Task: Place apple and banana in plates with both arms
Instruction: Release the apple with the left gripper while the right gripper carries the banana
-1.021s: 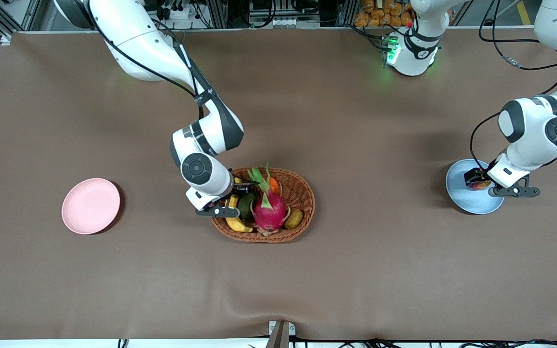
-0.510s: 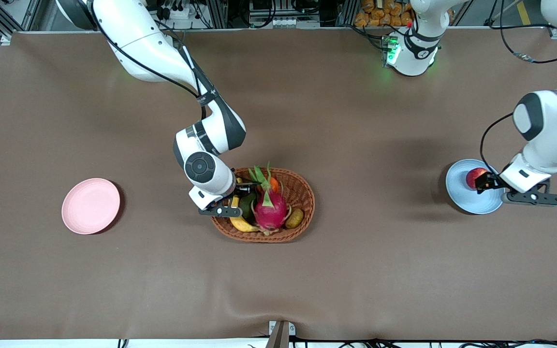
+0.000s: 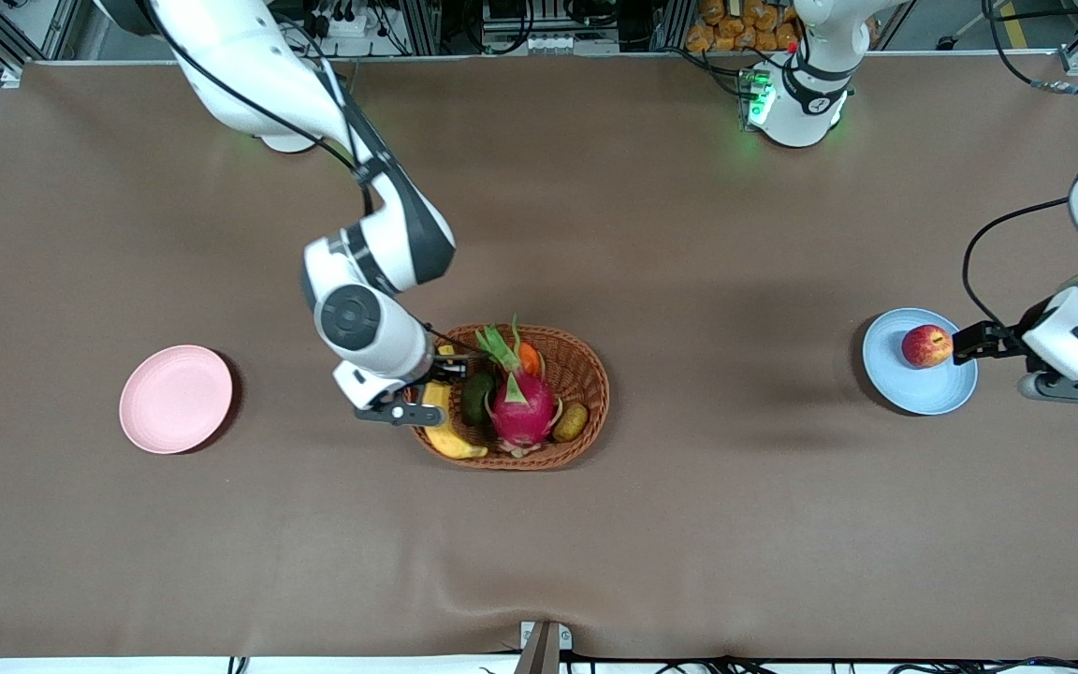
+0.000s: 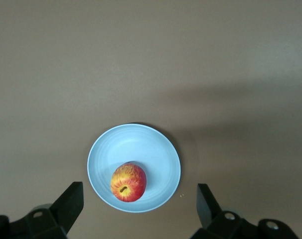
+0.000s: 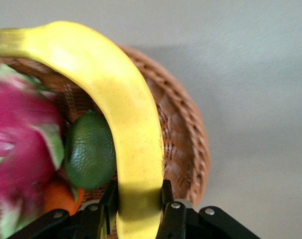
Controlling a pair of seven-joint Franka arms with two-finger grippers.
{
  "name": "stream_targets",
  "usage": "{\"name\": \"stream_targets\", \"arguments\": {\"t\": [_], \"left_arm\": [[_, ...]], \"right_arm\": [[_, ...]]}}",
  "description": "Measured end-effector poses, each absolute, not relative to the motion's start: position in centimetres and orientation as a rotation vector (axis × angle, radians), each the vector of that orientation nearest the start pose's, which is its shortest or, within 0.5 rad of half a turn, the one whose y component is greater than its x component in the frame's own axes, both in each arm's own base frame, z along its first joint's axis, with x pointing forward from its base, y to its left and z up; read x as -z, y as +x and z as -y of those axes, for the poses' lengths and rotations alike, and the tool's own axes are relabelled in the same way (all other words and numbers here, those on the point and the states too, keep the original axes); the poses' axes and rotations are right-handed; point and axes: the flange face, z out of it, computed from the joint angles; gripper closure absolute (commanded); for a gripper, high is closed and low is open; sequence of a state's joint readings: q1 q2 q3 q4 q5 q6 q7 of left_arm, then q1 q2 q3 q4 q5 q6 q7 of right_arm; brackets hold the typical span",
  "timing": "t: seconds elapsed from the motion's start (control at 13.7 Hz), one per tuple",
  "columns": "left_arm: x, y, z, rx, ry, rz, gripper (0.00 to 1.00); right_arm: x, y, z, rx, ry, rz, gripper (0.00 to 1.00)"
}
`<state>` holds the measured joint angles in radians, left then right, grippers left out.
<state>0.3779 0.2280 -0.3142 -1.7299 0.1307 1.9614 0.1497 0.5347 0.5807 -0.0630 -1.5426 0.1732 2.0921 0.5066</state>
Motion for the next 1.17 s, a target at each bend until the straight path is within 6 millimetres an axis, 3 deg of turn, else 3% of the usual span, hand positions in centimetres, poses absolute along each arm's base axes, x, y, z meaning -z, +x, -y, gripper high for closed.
{"name": "stream_targets", "arguments": {"t": [0.15, 0.29, 0.51, 0.66, 0.95, 1.17], "left_arm": [[-48.2, 62.5, -5.4, 0.028, -3.074, -0.203, 0.00], [-51.1, 62.0, -4.9, 0.066, -3.068, -0.183, 0.00], [-54.5, 60.9, -5.1, 0.103, -3.137, -0.077, 0.00], [-56.1, 60.1, -4.7, 0.102, -3.147, -0.048, 0.00], [-58.9, 58.0, -2.7, 0.061, -3.149, 0.008, 0.00], [-62.0, 55.2, -1.7, 0.019, -3.153, 0.063, 0.00]], "right_arm": [[-35.4, 62.2, -30.5, -0.099, -3.029, -0.221, 0.96], [-38.6, 63.2, -26.6, -0.087, -3.013, -0.296, 0.95], [-40.4, 64.8, -18.7, -0.132, -3.011, -0.356, 0.95], [-39.8, 65.4, -13.2, -0.202, -3.012, -0.397, 0.96], [-37.0, 64.8, -4.8, -0.323, -3.065, -0.514, 0.96], [-34.5, 64.0, 1.5, -0.393, -3.087, -0.521, 0.92]]}}
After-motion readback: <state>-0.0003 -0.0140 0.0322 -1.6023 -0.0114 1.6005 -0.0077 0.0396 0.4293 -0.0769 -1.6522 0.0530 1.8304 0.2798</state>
